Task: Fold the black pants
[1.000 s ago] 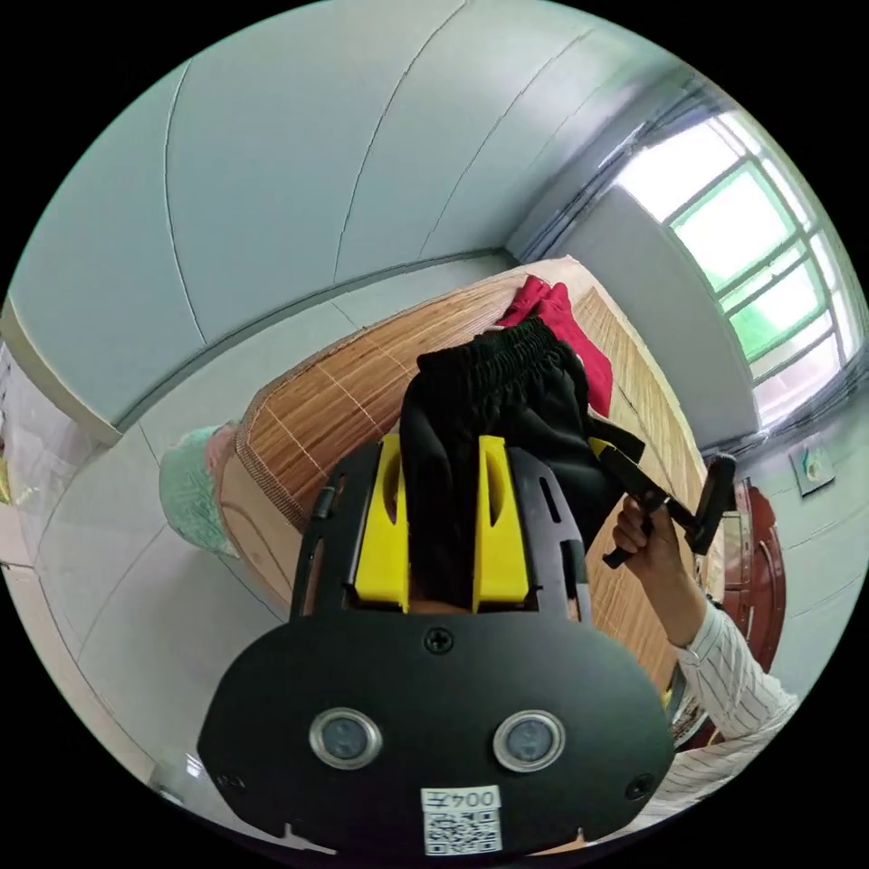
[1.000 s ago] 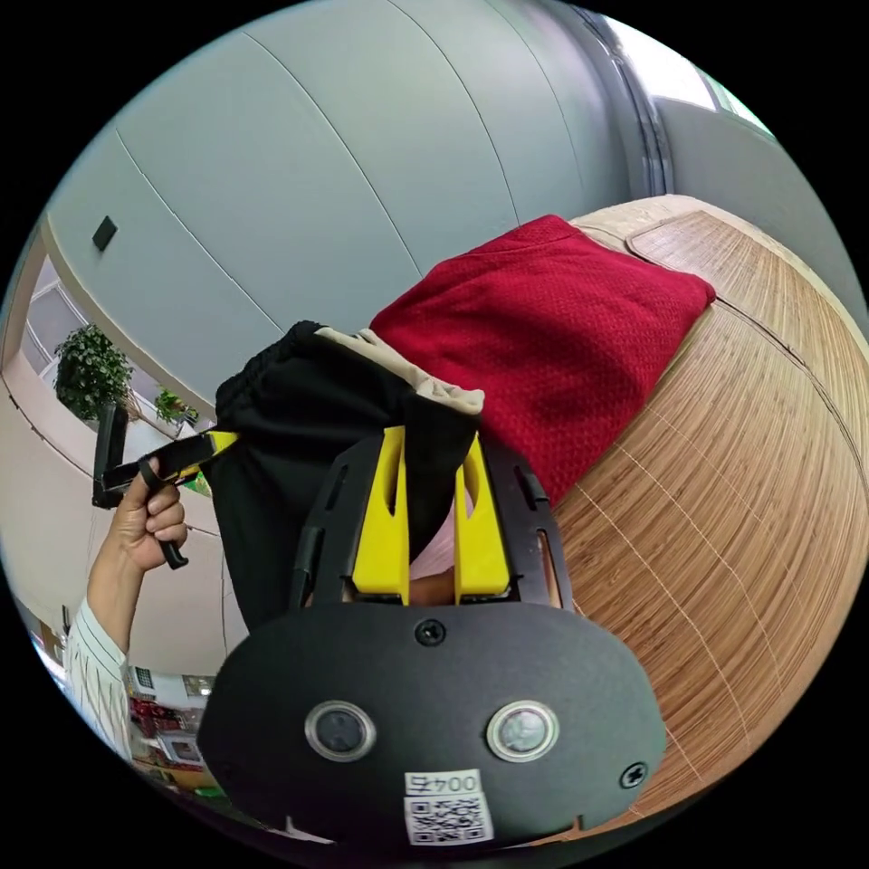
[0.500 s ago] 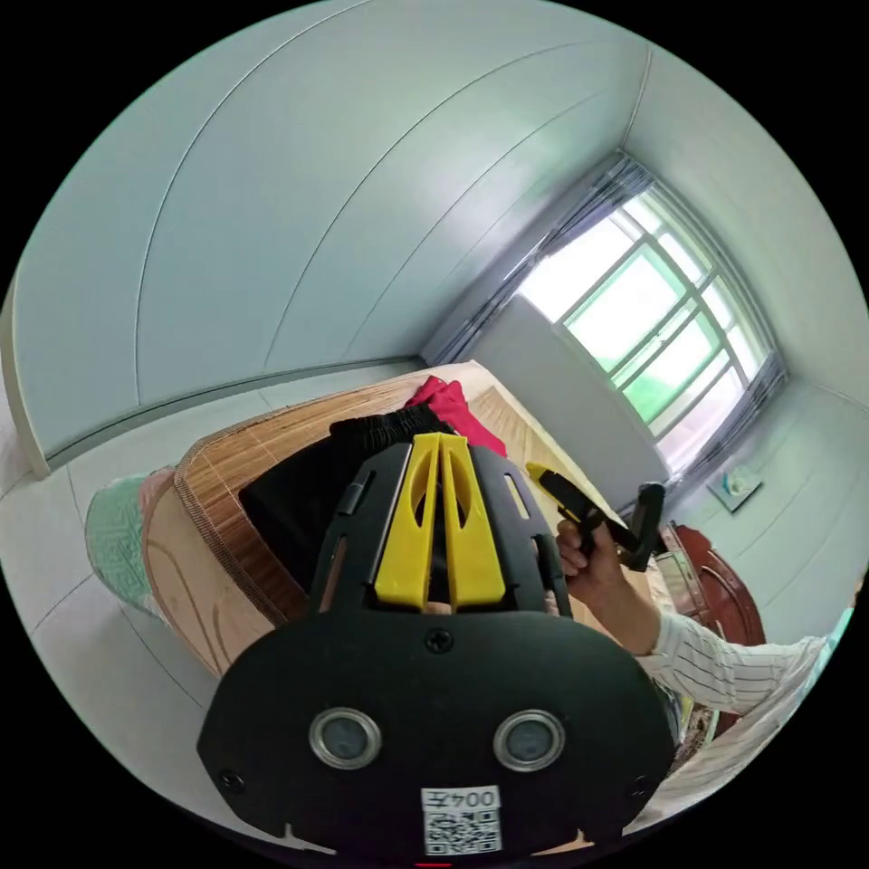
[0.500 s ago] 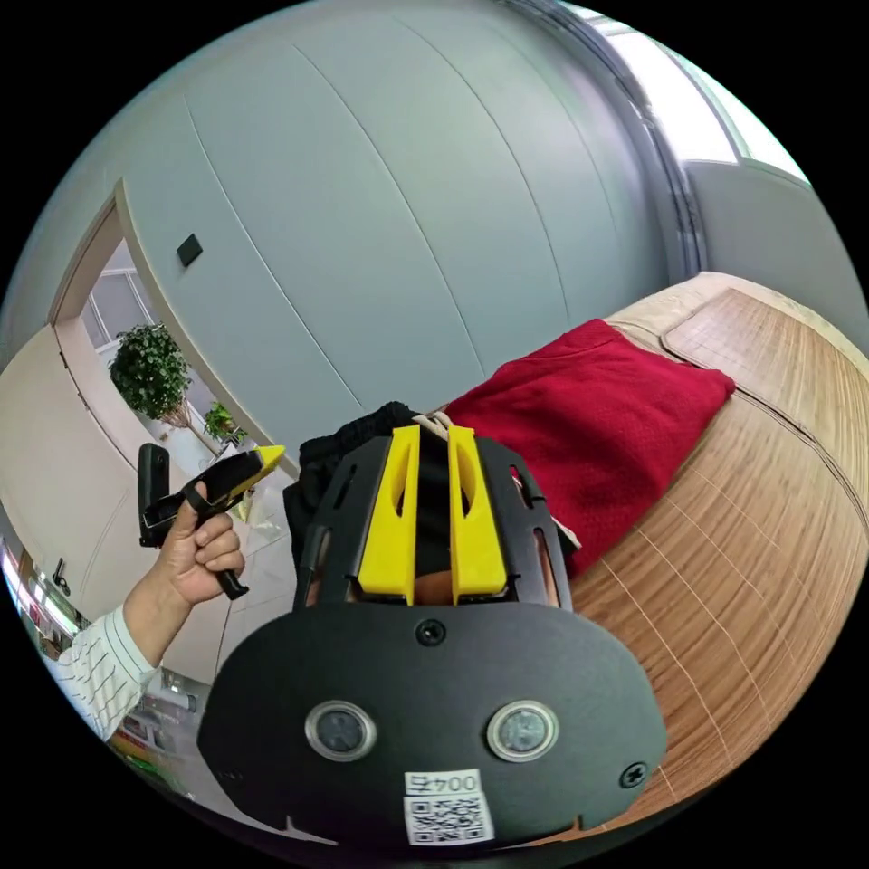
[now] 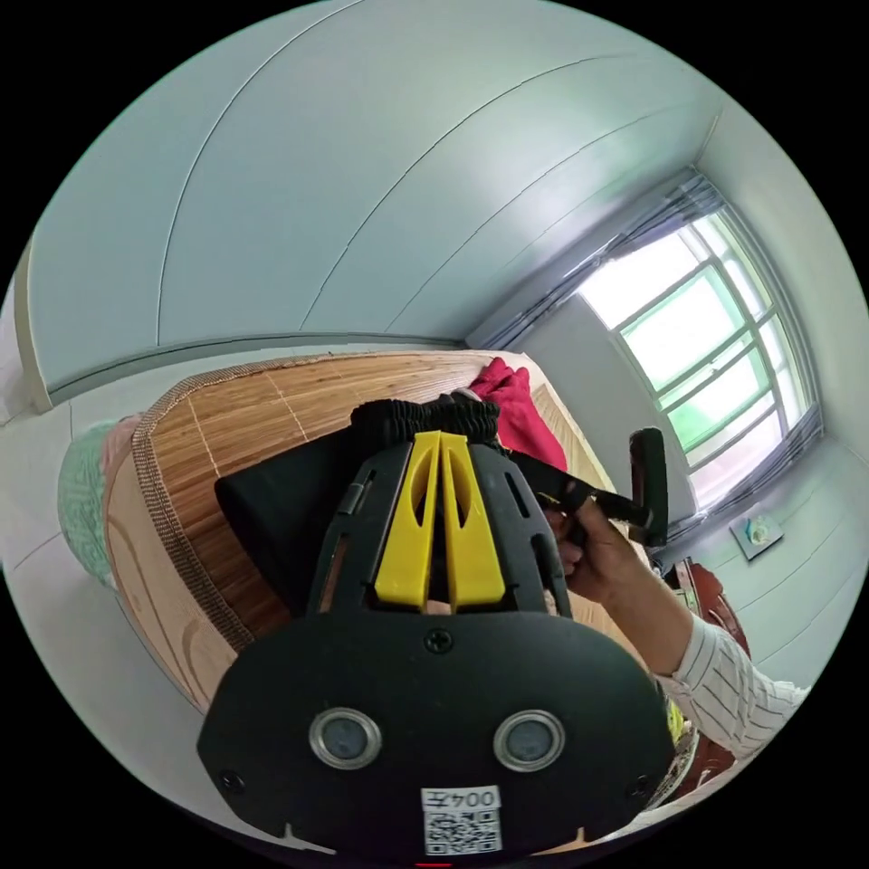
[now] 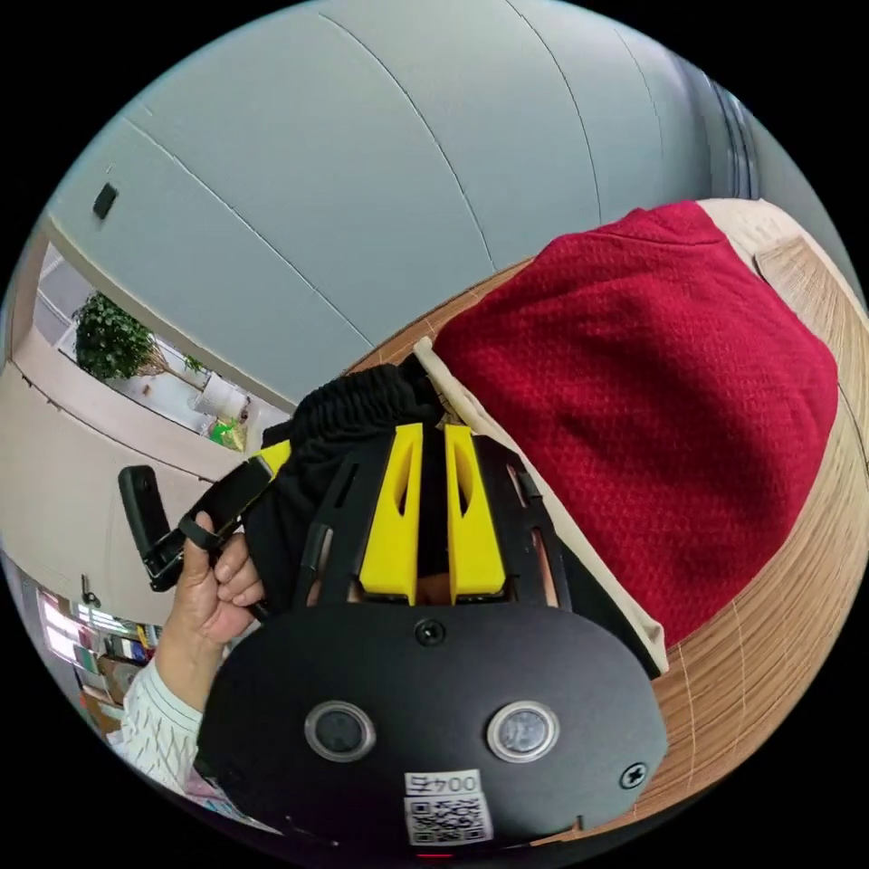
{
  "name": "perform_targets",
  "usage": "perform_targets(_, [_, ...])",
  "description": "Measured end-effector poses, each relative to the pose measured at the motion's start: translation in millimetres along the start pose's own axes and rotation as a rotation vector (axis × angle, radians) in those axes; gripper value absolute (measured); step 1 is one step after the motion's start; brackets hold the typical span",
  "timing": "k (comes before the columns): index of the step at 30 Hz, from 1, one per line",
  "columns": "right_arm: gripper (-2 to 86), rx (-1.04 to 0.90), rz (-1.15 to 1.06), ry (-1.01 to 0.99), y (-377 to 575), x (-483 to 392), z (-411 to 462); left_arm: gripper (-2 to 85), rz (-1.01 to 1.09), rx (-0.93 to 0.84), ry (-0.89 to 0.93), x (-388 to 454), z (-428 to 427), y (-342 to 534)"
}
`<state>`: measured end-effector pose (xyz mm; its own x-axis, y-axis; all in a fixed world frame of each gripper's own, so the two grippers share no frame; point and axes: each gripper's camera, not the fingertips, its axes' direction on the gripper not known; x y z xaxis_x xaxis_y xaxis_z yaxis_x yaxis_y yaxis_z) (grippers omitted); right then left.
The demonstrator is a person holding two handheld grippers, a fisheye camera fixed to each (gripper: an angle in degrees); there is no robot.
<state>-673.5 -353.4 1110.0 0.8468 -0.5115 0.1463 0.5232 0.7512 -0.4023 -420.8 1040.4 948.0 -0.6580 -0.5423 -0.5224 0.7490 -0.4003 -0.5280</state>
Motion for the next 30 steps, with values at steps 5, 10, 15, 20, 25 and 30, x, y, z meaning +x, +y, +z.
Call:
perform_targets(5, [3.5,0.487,0.223,-0.479,122.2,60.2,-110.1,0.1,-0.111,0.292,0.521,-11.4,-54.2,39.5])
perform_targets(10, [0.4,0.517,0.199,-0.462,342.6,105.9,-210.2,0.3,0.015,0.286,0.489,-4.9,-159.2,159.4])
perform_targets(15, [-0.6,0.536,0.546,-0.12,634.7,134.9,-316.5,0.7,-0.213,0.297,0.389,-27.6,-237.5,334.2])
perform_targets(20, [-0.6,0.565,0.802,0.288,860.7,100.4,-420.2,0.8,-0.228,0.138,0.379,55.6,-220.6,429.2])
perform_targets(25, [0.1,0.625,0.813,0.448,976.6,60.7,-452.3,0.8,0.149,-0.115,0.556,267.3,-122.5,463.2])
perform_targets(30, [5.4,0.708,0.639,0.475,1051.1,18.4,-462.7,0.8,0.618,-0.205,0.517,490.5,-72.2,556.6])
